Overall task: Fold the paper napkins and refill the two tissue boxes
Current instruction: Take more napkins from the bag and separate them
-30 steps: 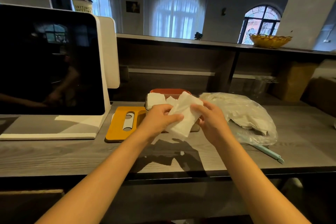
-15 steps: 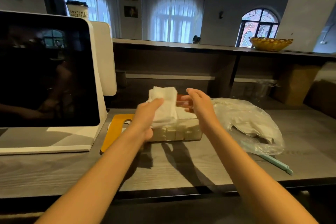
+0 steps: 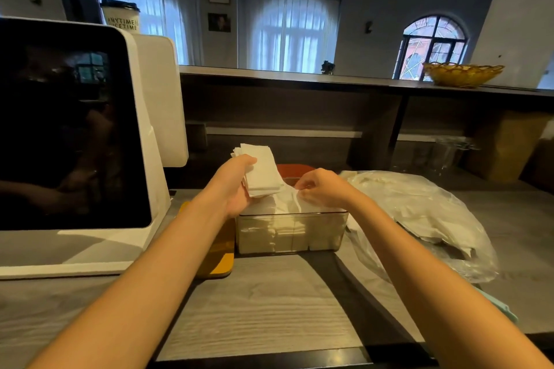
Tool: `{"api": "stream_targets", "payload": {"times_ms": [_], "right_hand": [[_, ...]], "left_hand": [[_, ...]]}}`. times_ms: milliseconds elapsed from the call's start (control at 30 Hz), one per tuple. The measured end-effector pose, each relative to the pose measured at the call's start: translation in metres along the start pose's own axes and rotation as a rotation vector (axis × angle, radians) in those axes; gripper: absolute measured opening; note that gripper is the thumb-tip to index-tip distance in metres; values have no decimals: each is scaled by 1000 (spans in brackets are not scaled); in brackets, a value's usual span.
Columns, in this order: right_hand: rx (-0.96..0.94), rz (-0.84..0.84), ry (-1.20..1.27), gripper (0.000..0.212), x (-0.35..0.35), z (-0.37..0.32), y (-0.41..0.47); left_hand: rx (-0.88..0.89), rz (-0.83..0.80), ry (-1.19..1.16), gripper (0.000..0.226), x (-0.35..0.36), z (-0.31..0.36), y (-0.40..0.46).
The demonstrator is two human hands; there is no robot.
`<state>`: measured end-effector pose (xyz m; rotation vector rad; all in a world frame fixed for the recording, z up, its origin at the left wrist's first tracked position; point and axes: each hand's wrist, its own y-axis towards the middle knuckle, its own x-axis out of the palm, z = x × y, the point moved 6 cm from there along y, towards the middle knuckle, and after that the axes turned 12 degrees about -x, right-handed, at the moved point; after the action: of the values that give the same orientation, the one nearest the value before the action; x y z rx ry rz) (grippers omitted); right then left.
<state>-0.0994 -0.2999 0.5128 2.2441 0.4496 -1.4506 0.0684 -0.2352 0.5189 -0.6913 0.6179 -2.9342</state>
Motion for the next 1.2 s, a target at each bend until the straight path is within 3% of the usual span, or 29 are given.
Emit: {"api": "stream_targets", "payload": {"times_ms": [133,300,400,500,600,667,800,900,1033,1200], "right_hand": [[0,97,21,17,-6,2,0],[-95,633,380,5,-67,-9,-23],[-219,737,515,6,-100,-34,-34],[-308,697,664,11,-123,-58,-41],[-400,499,806,12,-126,-74,-42],[-393,400,757,12,-114,-76,-40],[-286,383,485,11,-79,-61,-31],[-239,417,476,7,-66,-48,-31],[-201,438,504,9,-57,-39,-30],[-163,455,576,11,-56,-35,-29]], "left_hand": [[-12,-8,6,23,1,-4,3],[32,-45,5,26,5,1,-1],[58,-81,36,28,12,4,-6],[69,-112,97,32,19,4,-10],[8,-202,142,49,28,-3,-11],[-59,-273,153,60,34,-12,-13],[-119,-318,173,69,41,-27,-16],[-112,-341,252,57,46,-35,-20],[-23,-265,413,22,47,-37,-23],[5,-185,425,15,46,-35,-25]]}}
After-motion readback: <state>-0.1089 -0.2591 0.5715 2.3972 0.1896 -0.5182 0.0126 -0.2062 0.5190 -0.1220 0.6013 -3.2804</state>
